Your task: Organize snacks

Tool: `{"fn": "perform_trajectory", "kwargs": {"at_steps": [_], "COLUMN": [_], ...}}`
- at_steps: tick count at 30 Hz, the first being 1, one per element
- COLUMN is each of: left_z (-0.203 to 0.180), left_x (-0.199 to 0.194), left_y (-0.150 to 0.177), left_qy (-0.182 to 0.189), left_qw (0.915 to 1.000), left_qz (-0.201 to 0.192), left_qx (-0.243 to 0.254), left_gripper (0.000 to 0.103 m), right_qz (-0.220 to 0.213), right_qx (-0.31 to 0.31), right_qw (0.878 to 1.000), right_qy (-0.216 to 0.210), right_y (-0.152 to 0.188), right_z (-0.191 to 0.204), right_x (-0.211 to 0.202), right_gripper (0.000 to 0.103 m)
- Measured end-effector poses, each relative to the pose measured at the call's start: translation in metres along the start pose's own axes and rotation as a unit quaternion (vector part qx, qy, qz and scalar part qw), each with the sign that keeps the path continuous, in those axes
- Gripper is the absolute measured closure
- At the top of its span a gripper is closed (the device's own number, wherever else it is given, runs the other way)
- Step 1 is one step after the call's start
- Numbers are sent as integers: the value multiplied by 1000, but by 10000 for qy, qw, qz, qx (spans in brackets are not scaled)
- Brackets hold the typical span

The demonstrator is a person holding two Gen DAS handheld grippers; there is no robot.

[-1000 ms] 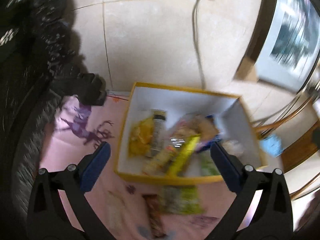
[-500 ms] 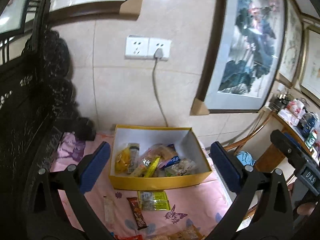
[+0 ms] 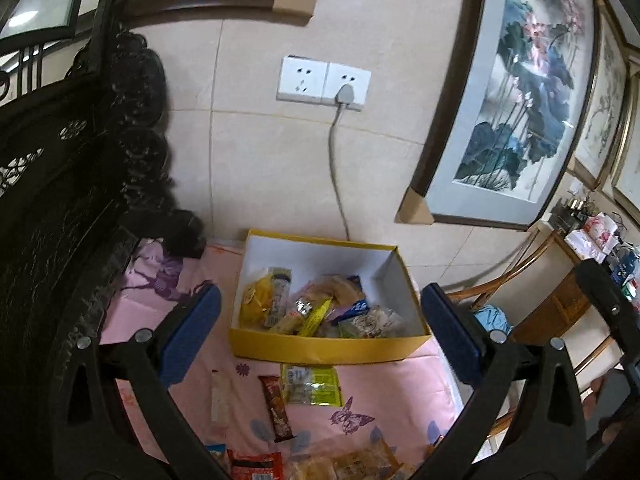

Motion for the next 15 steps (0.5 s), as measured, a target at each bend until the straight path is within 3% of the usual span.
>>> {"fn": "perform_trajectory", "kwargs": {"at_steps": [4, 15], "left_z": [5, -5], "left_x": [2, 9], "left_y": [2, 5], "left_qy": [-206, -196], "left_qw": [9998, 9994], "left_qz": [42, 197], "left_qx": [-11, 217], "left_gripper": [2, 2], "right_qz": [35, 52], "right_qx": [60, 117], "right_qw": [10000, 9996], "right_qy": [-47, -255], "right_y": [1, 0], "right_z": [-1, 2], "right_x": [2, 1], "right_gripper": [1, 1]}}
Point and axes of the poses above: each gripper's, at about its wrist camera, not at the fingertips, and x roughly the way its jaws point, z to its left, y to its underside, the point moved 2 cm from there along x, roughly the way its jaws point, and after that the axes turned 3 degrees about -x, right-handed, at the moved point
